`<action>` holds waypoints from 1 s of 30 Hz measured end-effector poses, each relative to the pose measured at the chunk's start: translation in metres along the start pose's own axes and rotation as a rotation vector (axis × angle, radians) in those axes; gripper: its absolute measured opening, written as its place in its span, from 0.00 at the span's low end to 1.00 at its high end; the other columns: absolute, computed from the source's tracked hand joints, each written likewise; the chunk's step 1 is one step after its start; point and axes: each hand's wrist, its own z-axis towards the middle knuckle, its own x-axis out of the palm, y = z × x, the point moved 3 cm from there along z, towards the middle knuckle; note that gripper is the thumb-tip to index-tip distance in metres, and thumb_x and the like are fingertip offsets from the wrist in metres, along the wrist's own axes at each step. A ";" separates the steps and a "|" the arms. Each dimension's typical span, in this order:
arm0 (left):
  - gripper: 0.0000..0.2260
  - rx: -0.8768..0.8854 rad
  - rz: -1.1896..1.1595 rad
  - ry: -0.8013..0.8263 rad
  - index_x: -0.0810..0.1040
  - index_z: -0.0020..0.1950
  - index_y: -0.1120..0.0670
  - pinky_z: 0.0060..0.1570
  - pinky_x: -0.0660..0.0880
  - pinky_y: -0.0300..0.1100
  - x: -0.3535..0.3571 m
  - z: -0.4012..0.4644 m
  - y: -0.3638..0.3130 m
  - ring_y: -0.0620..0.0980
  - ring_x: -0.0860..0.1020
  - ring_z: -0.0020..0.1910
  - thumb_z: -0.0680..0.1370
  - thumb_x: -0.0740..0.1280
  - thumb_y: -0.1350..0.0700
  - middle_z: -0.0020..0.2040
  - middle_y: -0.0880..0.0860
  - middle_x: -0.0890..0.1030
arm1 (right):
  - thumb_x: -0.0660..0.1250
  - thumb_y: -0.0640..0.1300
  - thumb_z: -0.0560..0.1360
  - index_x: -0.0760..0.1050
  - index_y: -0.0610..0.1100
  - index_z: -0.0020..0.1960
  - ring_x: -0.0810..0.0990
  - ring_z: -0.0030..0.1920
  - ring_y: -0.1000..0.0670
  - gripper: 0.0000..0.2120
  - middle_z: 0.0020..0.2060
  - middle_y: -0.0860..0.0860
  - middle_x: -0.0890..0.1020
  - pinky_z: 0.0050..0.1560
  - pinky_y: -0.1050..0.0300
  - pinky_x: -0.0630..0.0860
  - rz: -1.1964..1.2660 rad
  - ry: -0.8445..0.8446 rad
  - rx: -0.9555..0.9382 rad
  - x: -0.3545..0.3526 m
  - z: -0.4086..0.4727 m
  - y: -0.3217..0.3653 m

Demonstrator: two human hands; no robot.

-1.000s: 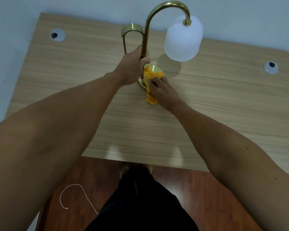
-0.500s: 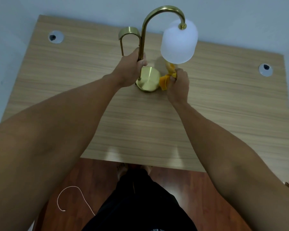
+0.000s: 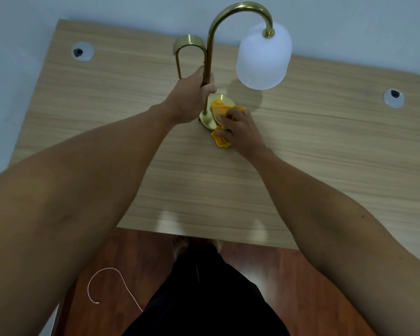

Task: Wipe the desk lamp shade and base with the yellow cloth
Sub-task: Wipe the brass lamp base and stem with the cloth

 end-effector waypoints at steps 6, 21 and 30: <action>0.07 0.006 -0.002 0.066 0.73 0.56 0.53 0.55 0.78 0.55 -0.002 0.002 0.001 0.49 0.81 0.51 0.80 0.60 0.52 0.53 0.54 0.83 | 0.69 0.45 0.77 0.83 0.40 0.51 0.79 0.50 0.41 0.09 0.49 0.42 0.80 0.50 0.49 0.75 0.233 -0.068 0.212 -0.022 0.006 -0.015; 0.03 0.025 -0.008 0.075 0.71 0.53 0.49 0.54 0.79 0.54 -0.002 0.005 0.002 0.51 0.81 0.52 0.80 0.61 0.53 0.52 0.53 0.83 | 0.75 0.47 0.73 0.82 0.40 0.59 0.77 0.51 0.40 0.17 0.52 0.41 0.79 0.51 0.55 0.70 0.122 0.059 -0.091 -0.013 0.006 -0.016; 0.03 0.030 0.020 0.083 0.71 0.53 0.50 0.54 0.78 0.52 -0.002 0.004 0.002 0.50 0.80 0.52 0.81 0.60 0.53 0.52 0.53 0.83 | 0.67 0.45 0.78 0.81 0.39 0.58 0.78 0.51 0.41 0.12 0.50 0.39 0.78 0.48 0.57 0.69 0.222 -0.198 0.330 -0.030 0.013 -0.026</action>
